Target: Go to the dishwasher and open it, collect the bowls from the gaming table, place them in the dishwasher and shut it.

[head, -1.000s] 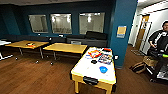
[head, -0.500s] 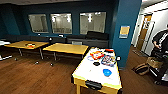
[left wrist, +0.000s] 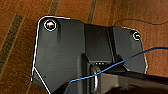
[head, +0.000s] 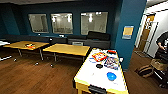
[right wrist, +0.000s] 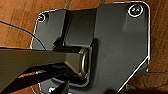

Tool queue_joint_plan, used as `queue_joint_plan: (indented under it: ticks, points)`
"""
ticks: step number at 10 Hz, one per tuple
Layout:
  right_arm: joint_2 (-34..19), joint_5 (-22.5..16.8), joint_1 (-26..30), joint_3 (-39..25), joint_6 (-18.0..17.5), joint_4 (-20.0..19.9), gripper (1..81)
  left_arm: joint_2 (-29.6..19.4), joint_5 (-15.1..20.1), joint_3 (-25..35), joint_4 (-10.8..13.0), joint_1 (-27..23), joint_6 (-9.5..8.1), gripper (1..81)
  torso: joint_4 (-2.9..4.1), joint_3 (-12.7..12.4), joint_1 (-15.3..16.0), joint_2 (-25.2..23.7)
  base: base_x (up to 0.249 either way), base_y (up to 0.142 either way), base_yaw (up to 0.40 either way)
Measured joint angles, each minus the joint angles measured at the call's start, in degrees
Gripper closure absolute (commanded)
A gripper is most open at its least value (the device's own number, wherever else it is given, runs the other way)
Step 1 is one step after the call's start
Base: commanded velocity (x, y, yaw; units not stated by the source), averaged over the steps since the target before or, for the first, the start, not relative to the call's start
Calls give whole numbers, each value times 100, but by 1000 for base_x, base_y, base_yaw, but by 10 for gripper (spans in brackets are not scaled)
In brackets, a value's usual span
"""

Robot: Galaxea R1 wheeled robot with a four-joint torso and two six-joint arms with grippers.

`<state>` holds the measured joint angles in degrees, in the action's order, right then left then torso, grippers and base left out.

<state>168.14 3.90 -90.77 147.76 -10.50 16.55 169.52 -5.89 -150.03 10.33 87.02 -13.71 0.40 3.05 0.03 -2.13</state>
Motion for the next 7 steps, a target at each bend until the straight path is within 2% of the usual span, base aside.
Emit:
queue_joint_plan:
  ticks: [7]
  points:
    - [-11,9,-2,15,-2,0,10,-1,5,-6,-2,0,2,10,0,0,0,0,173,74,0]
